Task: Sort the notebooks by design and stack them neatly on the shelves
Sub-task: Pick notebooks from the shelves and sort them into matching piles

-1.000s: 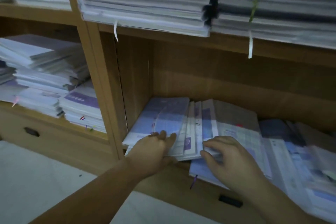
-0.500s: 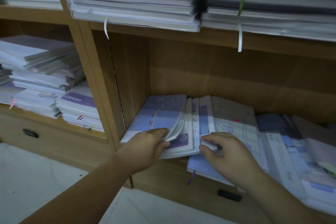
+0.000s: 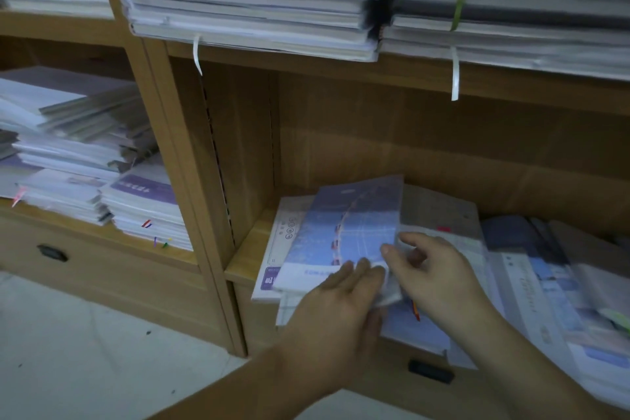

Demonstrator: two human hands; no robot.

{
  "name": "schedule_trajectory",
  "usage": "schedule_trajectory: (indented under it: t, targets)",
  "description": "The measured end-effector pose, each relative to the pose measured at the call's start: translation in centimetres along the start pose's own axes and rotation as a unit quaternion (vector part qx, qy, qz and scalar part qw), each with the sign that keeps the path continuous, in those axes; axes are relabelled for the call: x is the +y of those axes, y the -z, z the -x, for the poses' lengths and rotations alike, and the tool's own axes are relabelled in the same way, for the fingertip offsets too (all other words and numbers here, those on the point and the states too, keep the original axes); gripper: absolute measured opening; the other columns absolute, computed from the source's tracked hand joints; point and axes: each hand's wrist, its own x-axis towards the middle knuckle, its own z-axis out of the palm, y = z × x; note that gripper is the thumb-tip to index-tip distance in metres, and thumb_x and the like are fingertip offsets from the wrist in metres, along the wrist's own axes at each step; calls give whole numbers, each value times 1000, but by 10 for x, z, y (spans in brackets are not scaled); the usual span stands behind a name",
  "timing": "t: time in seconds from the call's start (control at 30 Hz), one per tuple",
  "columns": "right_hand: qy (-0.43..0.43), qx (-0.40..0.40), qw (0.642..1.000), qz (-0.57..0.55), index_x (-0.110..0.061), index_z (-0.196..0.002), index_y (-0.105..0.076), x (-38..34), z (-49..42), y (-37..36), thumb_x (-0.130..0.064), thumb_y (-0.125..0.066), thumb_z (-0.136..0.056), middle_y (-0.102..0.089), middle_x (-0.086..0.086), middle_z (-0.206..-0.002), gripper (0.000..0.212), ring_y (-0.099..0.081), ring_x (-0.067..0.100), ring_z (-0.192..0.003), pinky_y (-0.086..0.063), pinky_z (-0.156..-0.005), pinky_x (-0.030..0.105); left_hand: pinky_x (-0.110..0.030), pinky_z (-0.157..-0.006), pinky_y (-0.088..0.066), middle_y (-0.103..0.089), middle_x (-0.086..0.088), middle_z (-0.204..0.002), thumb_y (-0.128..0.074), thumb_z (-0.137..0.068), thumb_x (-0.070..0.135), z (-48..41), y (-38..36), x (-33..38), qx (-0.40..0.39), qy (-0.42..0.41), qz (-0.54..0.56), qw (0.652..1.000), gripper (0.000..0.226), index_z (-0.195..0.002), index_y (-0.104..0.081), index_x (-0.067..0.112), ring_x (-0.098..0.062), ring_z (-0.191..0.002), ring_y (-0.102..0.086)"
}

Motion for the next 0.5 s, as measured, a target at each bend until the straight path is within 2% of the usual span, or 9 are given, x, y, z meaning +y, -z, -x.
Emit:
schedule_trajectory:
  t: [0.03,0.07,0.13,0.17,0.2,0.27,0.33,0.4,0.5]
  targets:
    - [-9,1,1000,15,-23,-136,-61,1,-1,-1,-50,-67,-91,-64,0,-111,53,-60,14,-99,-42,-79,25,-24,-115,-36,-53,-1,-151,-54,-100,42,-1,5,-3,-13,15,49,999,50,-146,-49,22,-15,-138,-49]
    - [-23,-2,1000,14,-22,-139,-60,0,-2,-1,-49,-70,-89,-66,2,-111,57,-62,16,-99,-43,-78,25,-22,-113,-39,-60,2,-143,-50,-102,44,-1,8,-9,-3,23,93,995,43,-139,-56,23,-12,-130,-53]
    - [-45,-10,999,-17,-22,-142,-55,1,-5,-1,-44,-74,-88,-68,2,-89,62,-67,20,-80,-47,-65,28,-29,-100,-51,-68,7,-125,-53,-102,35,-2,12,-28,43,85,175,980,31,-129,-63,26,-9,-114,-62]
    - [-43,-12,999,-25,-24,-143,-53,1,-6,-1,-41,-75,-87,-64,2,-80,62,-65,21,-72,-46,-60,30,-31,-98,-52,-65,9,-125,-56,-101,31,-2,12,-40,45,136,186,972,31,-131,-62,28,-8,-115,-61]
    - [-39,-13,999,-20,-25,-144,-52,1,-7,-2,-39,-75,-88,-61,0,-82,63,-62,20,-72,-46,-62,30,-32,-100,-52,-61,9,-130,-59,-99,32,-3,12,-52,31,186,164,968,37,-136,-58,29,-10,-120,-59]
    - [-28,-20,999,19,-29,-146,-51,1,-7,-6,-41,-71,-90,-55,1,-105,60,-59,19,-86,-48,-76,33,-33,-101,-49,-53,5,-136,-62,-93,54,-1,10,-73,-14,290,50,956,56,-140,-52,26,-17,-123,-53]
    - [-20,-26,998,56,-32,-145,-52,0,-5,-10,-43,-66,-93,-49,1,-120,54,-60,19,-93,-52,-85,39,-36,-94,-51,-54,1,-130,-58,-79,78,0,11,-84,-36,378,2,925,75,-132,-54,25,-21,-116,-53]
    - [-16,-32,996,80,-33,-144,-52,-1,-2,-11,-45,-62,-95,-47,0,-124,51,-61,19,-91,-54,-86,41,-36,-88,-55,-57,0,-122,-53,-73,87,2,10,-88,-53,409,24,911,80,-123,-55,25,-19,-106,-57]
    - [-17,-29,995,96,-34,-145,-50,-1,1,-8,-46,-58,-97,-50,-1,-131,51,-62,20,-103,-55,-88,43,-35,-89,-55,-55,-1,-124,-51,-76,85,4,0,-84,-65,414,49,906,79,-126,-53,24,-20,-106,-58]
